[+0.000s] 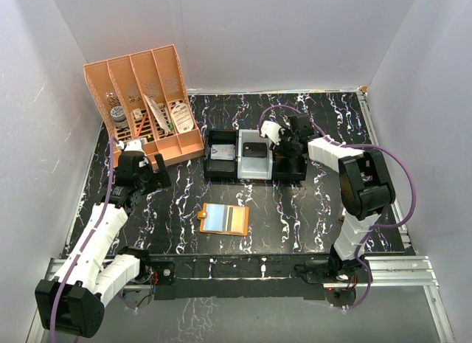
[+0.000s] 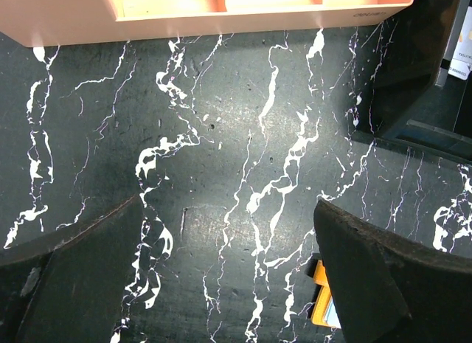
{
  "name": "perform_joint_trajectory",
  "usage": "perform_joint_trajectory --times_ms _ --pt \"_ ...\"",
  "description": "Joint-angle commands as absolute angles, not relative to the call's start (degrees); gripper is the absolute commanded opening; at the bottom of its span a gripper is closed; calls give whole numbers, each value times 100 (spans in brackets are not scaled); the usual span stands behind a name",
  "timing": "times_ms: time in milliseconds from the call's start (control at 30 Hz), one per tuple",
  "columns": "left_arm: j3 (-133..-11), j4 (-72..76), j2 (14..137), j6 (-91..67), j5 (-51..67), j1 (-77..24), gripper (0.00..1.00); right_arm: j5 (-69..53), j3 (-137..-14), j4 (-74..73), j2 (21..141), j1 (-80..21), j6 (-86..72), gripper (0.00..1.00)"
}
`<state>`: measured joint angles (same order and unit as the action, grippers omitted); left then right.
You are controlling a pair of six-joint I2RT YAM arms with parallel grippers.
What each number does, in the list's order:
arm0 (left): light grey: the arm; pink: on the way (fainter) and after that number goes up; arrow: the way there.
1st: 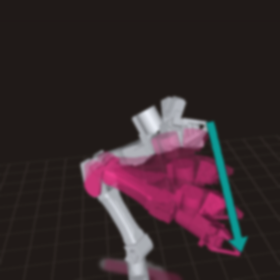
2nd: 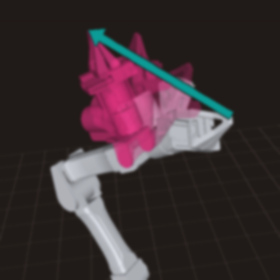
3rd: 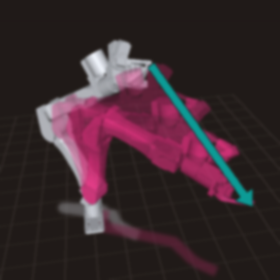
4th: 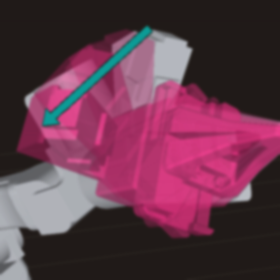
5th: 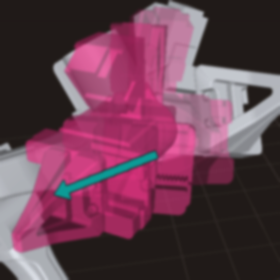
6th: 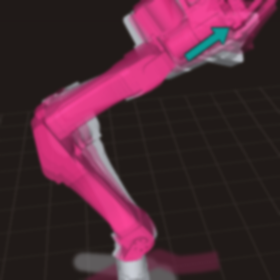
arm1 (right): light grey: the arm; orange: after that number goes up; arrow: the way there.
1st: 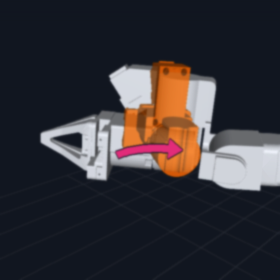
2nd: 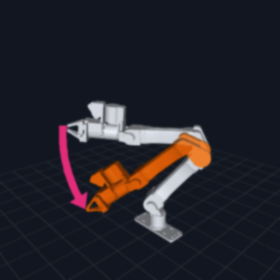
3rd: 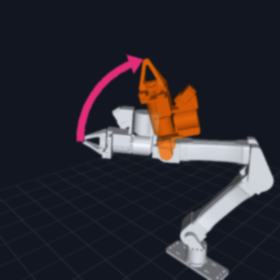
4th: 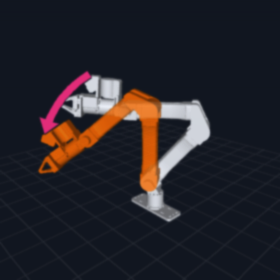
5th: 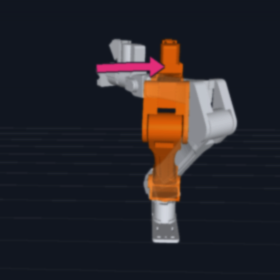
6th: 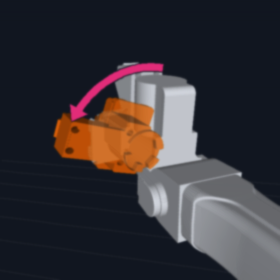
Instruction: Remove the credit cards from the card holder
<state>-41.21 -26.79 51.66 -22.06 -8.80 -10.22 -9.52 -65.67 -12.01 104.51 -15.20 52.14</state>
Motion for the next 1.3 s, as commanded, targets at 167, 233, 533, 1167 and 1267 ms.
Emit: perform_joint_trajectory --times_ms 167,233,533,1167,1267 --pt "-4155 -2540 4936 -2114 -559 -993 99 -1043 -6399 -167 9169 -1494 4435 49" --pt "-4125 -2441 4841 -2057 -510 -993 99 -861 -6032 298 8772 -1494 4172 51" --pt "-4068 -2087 4910 -1926 563 -985 99 -508 -4663 1491 6714 -1504 83 97" --pt "-4005 -1208 5968 -2440 3463 -980 99 -3175 -2765 2003 5259 -1696 -5064 98" --pt "-3588 -491 5836 -2790 4055 -985 99 -2589 -2282 1685 5057 -2217 -5460 98"
